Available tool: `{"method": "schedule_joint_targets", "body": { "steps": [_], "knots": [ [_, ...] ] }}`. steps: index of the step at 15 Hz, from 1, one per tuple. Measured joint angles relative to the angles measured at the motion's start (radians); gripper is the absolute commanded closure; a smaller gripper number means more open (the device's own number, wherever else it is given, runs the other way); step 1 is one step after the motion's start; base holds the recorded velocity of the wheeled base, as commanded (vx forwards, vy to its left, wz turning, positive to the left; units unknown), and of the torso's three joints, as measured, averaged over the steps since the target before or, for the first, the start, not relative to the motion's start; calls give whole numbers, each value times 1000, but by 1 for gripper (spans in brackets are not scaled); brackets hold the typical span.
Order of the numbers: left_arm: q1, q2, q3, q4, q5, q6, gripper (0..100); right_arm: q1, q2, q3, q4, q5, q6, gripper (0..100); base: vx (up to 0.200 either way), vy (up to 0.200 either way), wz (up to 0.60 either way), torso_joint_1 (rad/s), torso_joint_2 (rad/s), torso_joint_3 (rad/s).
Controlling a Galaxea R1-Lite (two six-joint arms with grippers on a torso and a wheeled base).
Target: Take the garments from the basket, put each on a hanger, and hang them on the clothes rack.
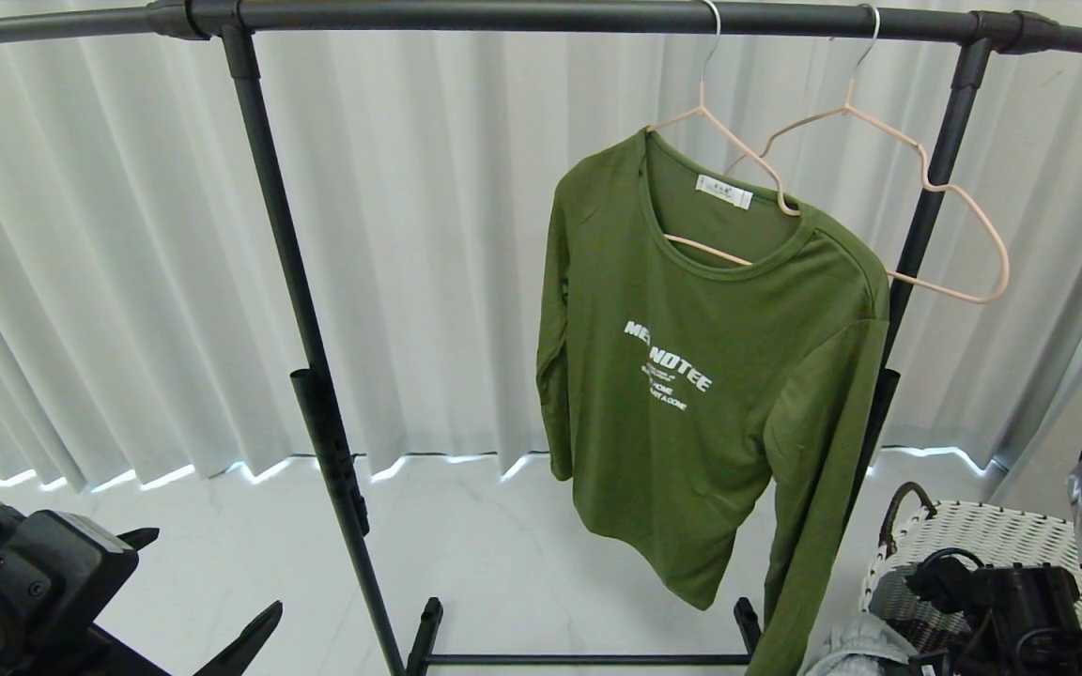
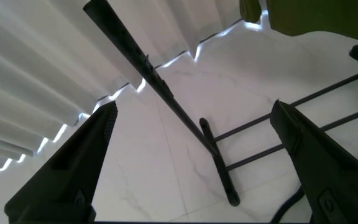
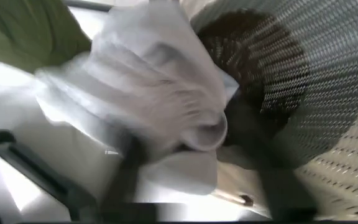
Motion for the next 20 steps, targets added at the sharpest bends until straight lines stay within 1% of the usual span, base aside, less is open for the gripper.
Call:
{"method": "schedule_joint_targets", "body": {
  "steps": [3,4,5,6,7,10,11,12,13,14,15,17,18,19,20],
  "knots": [
    [0,4,-3,0,0,-1,0,21,8,17,-72,-21,-2,100,0,0,0,0,0,0],
    [0,5,-4,0,0,-1,0,25,2,19,-78,-21,-11,100,0,0,0,0,0,0],
    [0,9,-5,0,0,0,0,26,-7,19,-79,-22,-36,100,0,0,0,0,0,0],
    [0,14,-13,0,-1,1,0,27,-24,20,-79,-20,-87,100,0,0,0,0,0,0],
    [0,20,-20,0,-1,0,0,26,-42,20,-79,-16,-118,100,0,0,0,0,0,0],
    [0,34,-45,-2,-1,0,0,22,-104,21,-77,-14,-168,100,0,0,0,0,0,0],
    [-1,35,-48,-1,-1,1,0,11,-122,16,-74,-13,-196,100,0,0,0,0,0,0],
    [-1,35,-50,-1,-1,4,0,-2,-142,-3,-53,-7,-229,100,0,0,0,0,0,0],
    [-1,34,-52,-1,-1,5,0,-14,-171,-35,6,1,-251,100,0,0,0,0,0,0],
    [-2,34,-55,-1,-2,6,0,-21,-208,-77,115,6,-263,100,0,0,0,0,0,0],
    [-3,34,-58,-1,-3,6,0,-24,-257,-134,285,9,-267,100,0,0,0,0,0,0],
    [-5,37,-60,-1,-6,5,0,-27,-382,-294,761,16,-270,100,0,0,0,0,0,0],
    [-6,38,-58,-1,-6,3,0,-27,-446,-389,1038,18,-270,100,0,0,0,0,0,0],
    [-6,40,-56,-1,-6,1,0,-24,-516,-511,1319,19,-266,100,0,0,0,0,0,0],
    [-6,42,-54,-1,-6,-1,0,-19,-585,-633,1567,20,-253,100,0,0,0,0,0,0]
  ]
}}
